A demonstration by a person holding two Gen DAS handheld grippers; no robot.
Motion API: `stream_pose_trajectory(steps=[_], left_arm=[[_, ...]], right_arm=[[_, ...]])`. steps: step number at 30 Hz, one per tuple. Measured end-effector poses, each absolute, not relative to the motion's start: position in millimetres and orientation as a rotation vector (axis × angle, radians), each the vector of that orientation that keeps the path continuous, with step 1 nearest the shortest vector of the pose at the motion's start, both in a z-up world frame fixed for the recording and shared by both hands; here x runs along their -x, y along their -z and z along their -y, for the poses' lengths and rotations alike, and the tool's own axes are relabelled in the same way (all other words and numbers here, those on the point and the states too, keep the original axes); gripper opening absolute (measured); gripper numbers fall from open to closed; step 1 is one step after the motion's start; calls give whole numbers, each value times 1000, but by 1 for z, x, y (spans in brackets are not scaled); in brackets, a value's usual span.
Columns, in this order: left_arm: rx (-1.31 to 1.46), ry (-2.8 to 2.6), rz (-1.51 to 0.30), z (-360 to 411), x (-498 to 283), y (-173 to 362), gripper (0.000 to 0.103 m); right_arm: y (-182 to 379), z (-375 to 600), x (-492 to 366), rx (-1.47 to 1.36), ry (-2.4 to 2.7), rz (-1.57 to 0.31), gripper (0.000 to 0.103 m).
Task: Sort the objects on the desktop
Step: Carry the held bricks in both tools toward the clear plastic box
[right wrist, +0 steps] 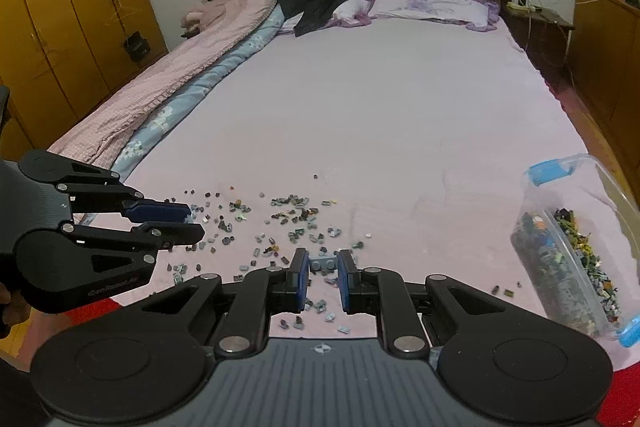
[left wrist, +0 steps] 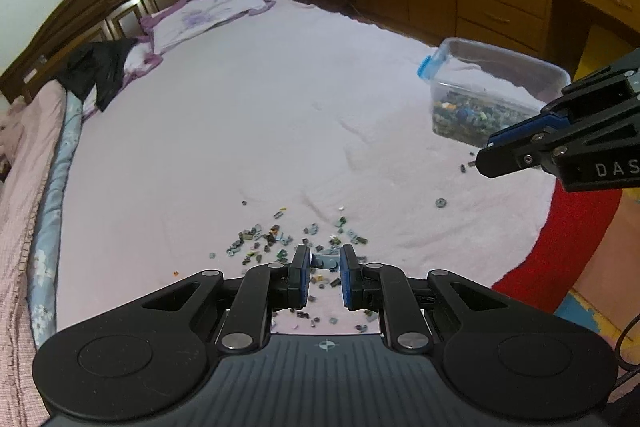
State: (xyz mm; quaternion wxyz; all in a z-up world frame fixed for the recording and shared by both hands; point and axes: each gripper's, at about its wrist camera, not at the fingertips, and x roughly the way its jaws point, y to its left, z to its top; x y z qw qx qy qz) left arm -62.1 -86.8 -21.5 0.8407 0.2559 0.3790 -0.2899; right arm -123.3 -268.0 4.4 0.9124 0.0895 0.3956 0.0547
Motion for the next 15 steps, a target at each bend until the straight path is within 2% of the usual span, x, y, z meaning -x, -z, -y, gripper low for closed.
stream_pose_trajectory(steps=[15], left_arm=[[-561, 727, -702, 139, 29, 9, 17]], right_arm=[[-17, 318, 123, -194, 23, -769, 17]])
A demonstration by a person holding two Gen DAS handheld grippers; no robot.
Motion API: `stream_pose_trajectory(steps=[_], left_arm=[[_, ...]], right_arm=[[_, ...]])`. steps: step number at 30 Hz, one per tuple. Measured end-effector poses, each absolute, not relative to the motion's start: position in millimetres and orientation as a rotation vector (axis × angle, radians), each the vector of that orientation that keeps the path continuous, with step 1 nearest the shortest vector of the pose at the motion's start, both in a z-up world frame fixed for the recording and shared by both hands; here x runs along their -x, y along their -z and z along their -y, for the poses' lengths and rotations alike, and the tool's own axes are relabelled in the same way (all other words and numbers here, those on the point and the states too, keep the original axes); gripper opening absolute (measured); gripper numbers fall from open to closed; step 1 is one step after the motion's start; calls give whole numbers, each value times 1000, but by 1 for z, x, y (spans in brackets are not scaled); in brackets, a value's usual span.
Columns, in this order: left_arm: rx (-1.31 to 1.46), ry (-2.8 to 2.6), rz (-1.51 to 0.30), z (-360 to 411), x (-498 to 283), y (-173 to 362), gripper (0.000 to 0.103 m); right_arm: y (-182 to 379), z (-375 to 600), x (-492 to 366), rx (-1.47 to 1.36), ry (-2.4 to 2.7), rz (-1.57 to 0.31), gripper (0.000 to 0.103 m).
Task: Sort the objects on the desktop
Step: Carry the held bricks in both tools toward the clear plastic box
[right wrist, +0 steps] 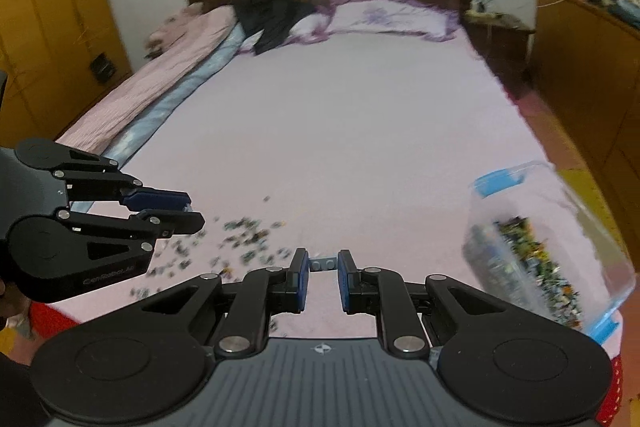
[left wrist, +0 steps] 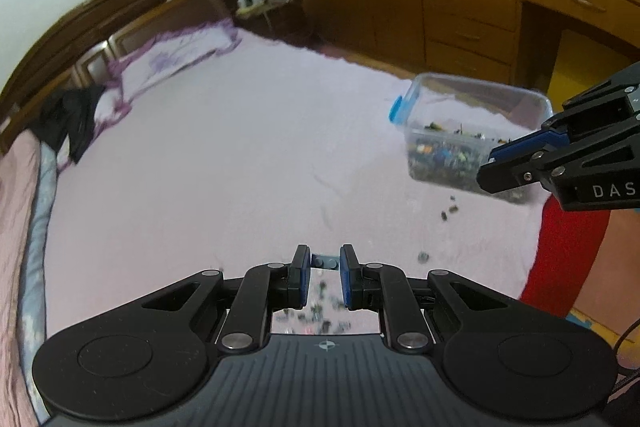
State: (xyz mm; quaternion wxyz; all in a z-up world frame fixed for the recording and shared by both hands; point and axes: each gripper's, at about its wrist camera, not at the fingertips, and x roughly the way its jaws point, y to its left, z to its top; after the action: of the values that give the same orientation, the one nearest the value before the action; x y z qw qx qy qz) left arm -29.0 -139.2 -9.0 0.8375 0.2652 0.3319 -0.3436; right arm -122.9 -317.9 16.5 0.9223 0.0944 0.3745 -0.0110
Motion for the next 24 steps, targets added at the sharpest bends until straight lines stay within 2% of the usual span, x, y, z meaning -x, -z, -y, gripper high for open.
stream_pose_trajectory(steps=[13, 24], left_arm=[[-607, 760, -722, 200, 22, 19, 17], [-619, 690, -789, 294, 30, 20, 17]], right_arm=[[-4, 370, 125, -244, 83, -791, 17], [6, 475, 116, -256, 10, -795, 17]])
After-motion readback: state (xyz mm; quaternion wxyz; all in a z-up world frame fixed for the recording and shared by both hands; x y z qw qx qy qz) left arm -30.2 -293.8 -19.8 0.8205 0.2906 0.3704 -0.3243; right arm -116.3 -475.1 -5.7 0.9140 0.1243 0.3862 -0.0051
